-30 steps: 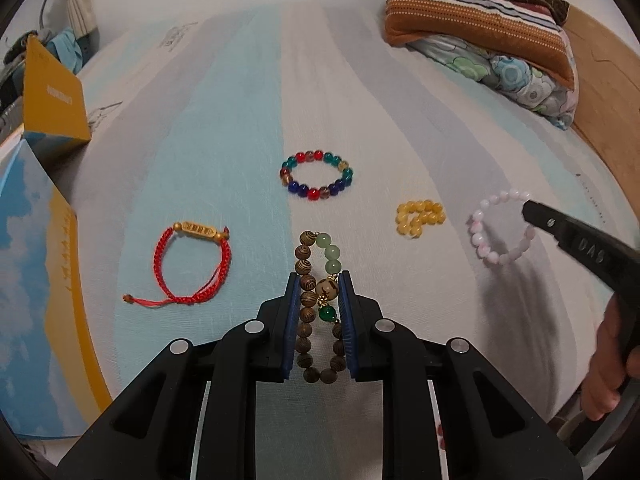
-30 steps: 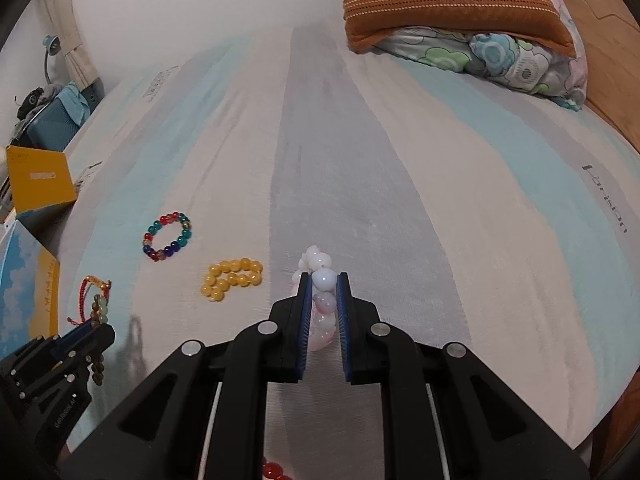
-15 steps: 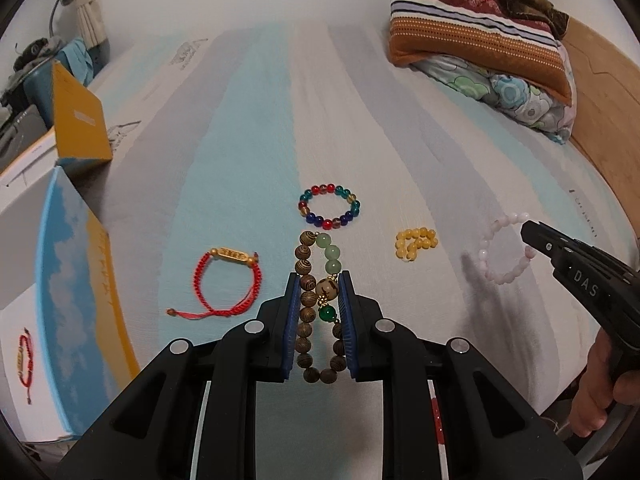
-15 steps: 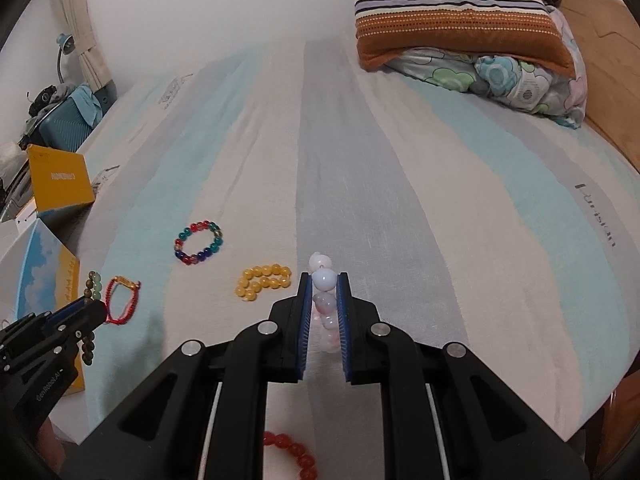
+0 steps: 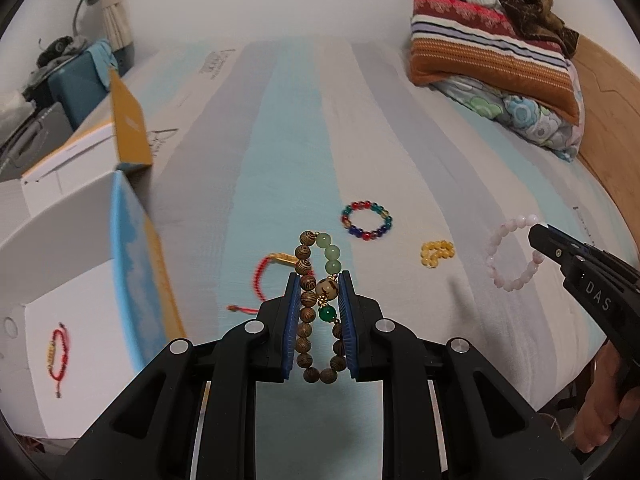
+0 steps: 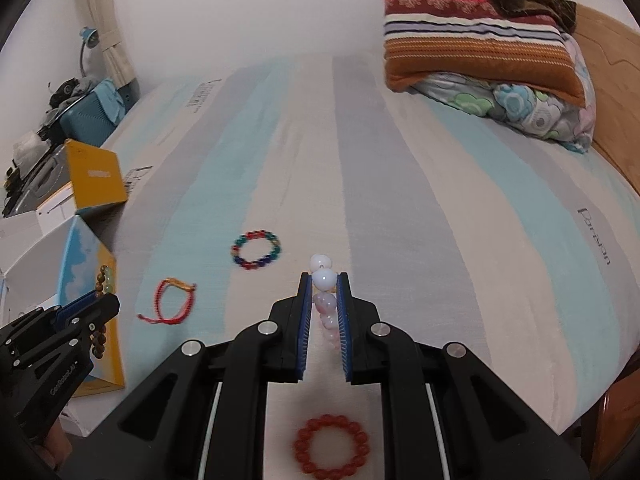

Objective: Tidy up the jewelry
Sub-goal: 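Carry both bracelets into the white box and open both tools to release, then grasp the second red cord bracelet with the left tool while the right tool grasps the red bead bracelet, then carry both bracelets into the white box and open both tools to release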

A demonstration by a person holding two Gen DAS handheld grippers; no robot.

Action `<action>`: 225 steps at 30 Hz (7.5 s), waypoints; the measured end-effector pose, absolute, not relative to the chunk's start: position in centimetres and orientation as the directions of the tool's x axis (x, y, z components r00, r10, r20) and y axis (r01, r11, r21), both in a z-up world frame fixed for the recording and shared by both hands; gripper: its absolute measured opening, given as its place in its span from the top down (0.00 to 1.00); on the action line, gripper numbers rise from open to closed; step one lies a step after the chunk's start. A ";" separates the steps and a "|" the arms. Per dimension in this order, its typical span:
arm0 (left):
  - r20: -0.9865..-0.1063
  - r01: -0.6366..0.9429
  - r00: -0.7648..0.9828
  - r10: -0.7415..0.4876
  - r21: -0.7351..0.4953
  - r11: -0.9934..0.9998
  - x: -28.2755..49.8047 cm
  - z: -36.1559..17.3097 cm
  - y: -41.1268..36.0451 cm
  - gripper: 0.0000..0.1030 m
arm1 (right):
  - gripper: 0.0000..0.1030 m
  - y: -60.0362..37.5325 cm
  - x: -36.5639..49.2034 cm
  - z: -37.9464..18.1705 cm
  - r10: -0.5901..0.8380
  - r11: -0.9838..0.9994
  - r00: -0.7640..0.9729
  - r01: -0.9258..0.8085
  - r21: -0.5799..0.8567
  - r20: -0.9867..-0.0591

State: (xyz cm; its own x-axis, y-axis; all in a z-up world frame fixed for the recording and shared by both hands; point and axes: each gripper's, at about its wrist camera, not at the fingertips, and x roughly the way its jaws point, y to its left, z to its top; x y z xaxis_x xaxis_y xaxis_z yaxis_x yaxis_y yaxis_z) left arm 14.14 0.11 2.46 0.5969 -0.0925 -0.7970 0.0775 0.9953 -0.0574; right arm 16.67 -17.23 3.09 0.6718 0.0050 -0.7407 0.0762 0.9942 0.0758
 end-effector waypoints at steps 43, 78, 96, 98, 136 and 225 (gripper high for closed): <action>-0.809 -0.377 0.554 0.195 -0.035 0.926 4.7 3.5 30.7 0.82 | 0.89 16.2 14.6 4.6 0.255 0.931 0.626 -0.364 0.012 -0.737; -0.799 -0.442 0.539 0.268 0.003 0.897 4.6 1.8 32.3 0.18 | 0.21 16.8 14.5 1.8 0.255 0.930 0.580 -0.365 0.033 -0.774; -0.750 -0.264 0.636 0.184 0.013 0.964 7.2 5.1 20.1 0.05 | 0.12 0.9 12.8 4.4 0.122 0.987 0.669 -0.162 0.017 -0.733; -0.745 -0.229 0.647 0.161 0.011 0.973 7.5 5.4 17.9 0.05 | 0.12 -1.2 12.5 4.3 0.100 0.991 0.672 -0.137 0.011 -0.734; -0.860 0.027 0.510 -0.006 0.009 1.000 21.9 -9.6 -1.6 0.06 | 0.17 -19.7 12.5 -10.8 -0.026 0.999 0.449 0.036 -0.011 -0.893; -0.853 0.053 0.522 0.008 0.041 0.998 14.9 5.0 3.9 0.94 | 0.87 -13.2 15.0 1.8 0.024 1.000 0.529 0.002 0.030 -0.848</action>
State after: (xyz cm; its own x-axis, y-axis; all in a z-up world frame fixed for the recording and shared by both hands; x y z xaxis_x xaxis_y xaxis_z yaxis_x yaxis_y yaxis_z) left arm 14.90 3.94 5.01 0.5220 0.0077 -0.8529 0.0531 0.9977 0.0415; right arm 14.95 -13.19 1.78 0.5289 0.0243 -0.8483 0.0021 0.9996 0.0299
